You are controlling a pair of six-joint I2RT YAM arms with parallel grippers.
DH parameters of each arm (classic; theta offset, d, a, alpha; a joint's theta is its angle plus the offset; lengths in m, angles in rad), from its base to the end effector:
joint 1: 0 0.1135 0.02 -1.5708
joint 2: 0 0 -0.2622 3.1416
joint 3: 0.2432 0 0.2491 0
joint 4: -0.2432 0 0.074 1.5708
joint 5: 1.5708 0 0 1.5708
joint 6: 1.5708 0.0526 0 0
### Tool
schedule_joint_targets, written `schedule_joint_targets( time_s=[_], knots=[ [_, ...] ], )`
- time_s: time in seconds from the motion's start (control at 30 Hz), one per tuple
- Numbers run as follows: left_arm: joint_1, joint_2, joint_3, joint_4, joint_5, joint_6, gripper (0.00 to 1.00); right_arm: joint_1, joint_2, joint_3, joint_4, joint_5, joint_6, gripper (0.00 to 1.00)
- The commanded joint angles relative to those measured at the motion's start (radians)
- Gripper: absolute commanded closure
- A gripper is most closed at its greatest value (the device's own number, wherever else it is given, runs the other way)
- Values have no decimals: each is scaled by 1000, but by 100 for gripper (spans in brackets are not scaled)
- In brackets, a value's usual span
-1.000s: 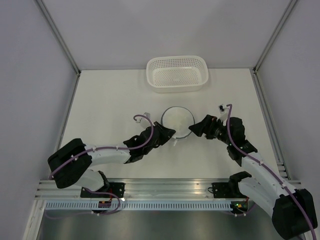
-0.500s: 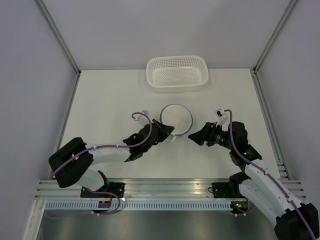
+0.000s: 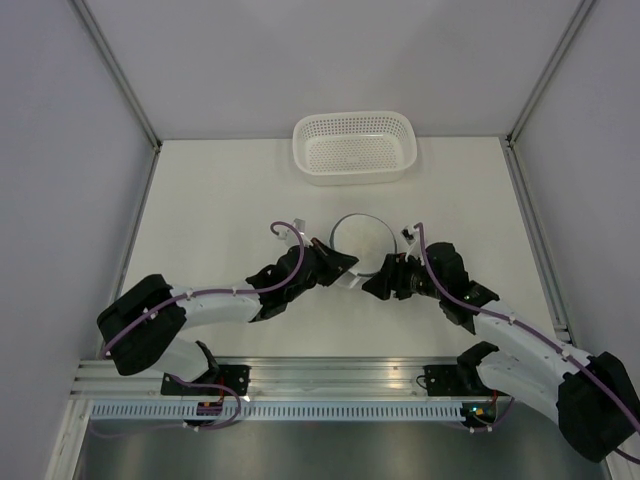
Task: Unzip the laundry bag and remove the bra
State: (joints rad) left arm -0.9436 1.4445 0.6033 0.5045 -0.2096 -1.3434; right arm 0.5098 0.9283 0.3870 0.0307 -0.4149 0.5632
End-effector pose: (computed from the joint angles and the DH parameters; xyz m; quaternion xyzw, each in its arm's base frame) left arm 0.1915 -0.2456 0.1919 -0.2204 0.7829 -0.4884 0.3161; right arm 0.1708 0.1198 0.1906 -0.0816 0.8467 0.4056 0.3344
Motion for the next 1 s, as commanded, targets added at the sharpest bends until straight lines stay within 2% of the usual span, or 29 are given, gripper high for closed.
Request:
schedule_joint_targets(
  time_s=[0.0, 0.23, 0.43, 0.53, 0.57, 0.63, 0.67, 0.73, 0.77, 0.87, 0.97],
  knots=[
    [2, -36, 33, 49, 53, -51, 98, 41, 43, 65, 54, 119, -55, 30],
    [5, -42, 24, 6, 52, -46, 98, 114, 12, 96, 23, 275, -91, 33],
    [8, -33, 19, -9, 61, -40, 98, 134, 3, 118, -23, 335, -114, 46],
    [14, -35, 12, -18, 65, -36, 98, 142, 3, 131, -67, 358, -123, 54],
    [19, -33, 4, -20, 68, -31, 98, 145, 3, 135, -80, 363, -125, 61],
    [29, -36, -2, -26, 78, -25, 98, 148, 1, 150, -116, 375, -134, 65],
    [34, -38, -10, -33, 81, -17, 98, 148, 1, 154, -132, 383, -140, 73],
    [55, -42, -14, -46, 101, -5, 98, 148, 6, 177, -184, 395, -149, 81],
    [61, -48, -22, -55, 108, 13, 98, 148, 7, 191, -201, 407, -158, 88],
    [97, -56, -22, -81, 157, 70, 98, 150, 14, 211, -262, 458, -160, 100],
    [143, -59, -23, -101, 205, 122, 98, 151, 27, 237, -307, 499, -155, 100]
  ],
)
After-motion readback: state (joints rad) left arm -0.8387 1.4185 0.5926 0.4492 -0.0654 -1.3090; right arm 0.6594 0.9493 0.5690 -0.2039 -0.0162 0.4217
